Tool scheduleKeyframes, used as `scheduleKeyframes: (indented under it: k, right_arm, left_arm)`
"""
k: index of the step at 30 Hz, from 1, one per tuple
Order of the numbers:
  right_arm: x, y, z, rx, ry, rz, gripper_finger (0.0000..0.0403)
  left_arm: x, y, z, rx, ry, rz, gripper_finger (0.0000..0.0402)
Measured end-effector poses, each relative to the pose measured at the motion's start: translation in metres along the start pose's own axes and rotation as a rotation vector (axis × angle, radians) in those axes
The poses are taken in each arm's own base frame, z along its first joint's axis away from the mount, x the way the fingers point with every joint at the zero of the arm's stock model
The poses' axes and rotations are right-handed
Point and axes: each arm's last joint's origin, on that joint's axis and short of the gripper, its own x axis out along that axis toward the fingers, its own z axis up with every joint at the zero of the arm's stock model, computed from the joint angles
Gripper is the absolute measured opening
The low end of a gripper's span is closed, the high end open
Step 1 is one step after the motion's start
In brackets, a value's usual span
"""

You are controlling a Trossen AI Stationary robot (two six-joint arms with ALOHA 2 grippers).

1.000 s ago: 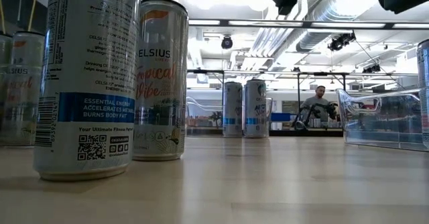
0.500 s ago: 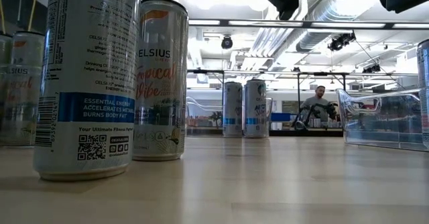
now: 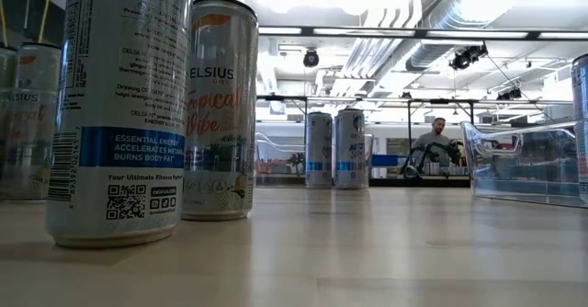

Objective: Sort soda cans
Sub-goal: Put the white-blue soda can into the middle transparent bin

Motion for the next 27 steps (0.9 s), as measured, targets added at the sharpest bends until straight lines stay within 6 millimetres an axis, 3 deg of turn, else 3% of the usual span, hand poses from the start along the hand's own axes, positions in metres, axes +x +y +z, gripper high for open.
scheduleKeyframes:
  k: [4,10,15,21,27]
  right_arm:
    - [-0.013,0.007,0.005,0.041,0.047,-0.113,0.0299]
    - [-0.023,0.01,0.008,0.037,0.071,-0.174,0.0299]
    - [-0.023,0.01,0.008,0.033,0.073,-0.177,0.0299]
    - [-0.023,0.01,0.008,0.03,0.079,-0.177,0.0299]
    - [-0.023,0.01,0.007,0.027,0.083,-0.177,0.0299]
  left_arm:
    - [0.009,-0.02,-0.007,-0.098,0.024,-0.016,0.0294]
    - [0.034,-0.045,-0.019,-0.052,0.046,-0.004,0.0294]
    - [0.048,-0.032,-0.017,-0.154,0.066,0.02,0.0294]
    - [0.059,-0.017,-0.014,-0.111,0.092,0.026,0.0296]
    - [0.073,0.003,-0.012,-0.207,0.15,-0.039,0.0328]
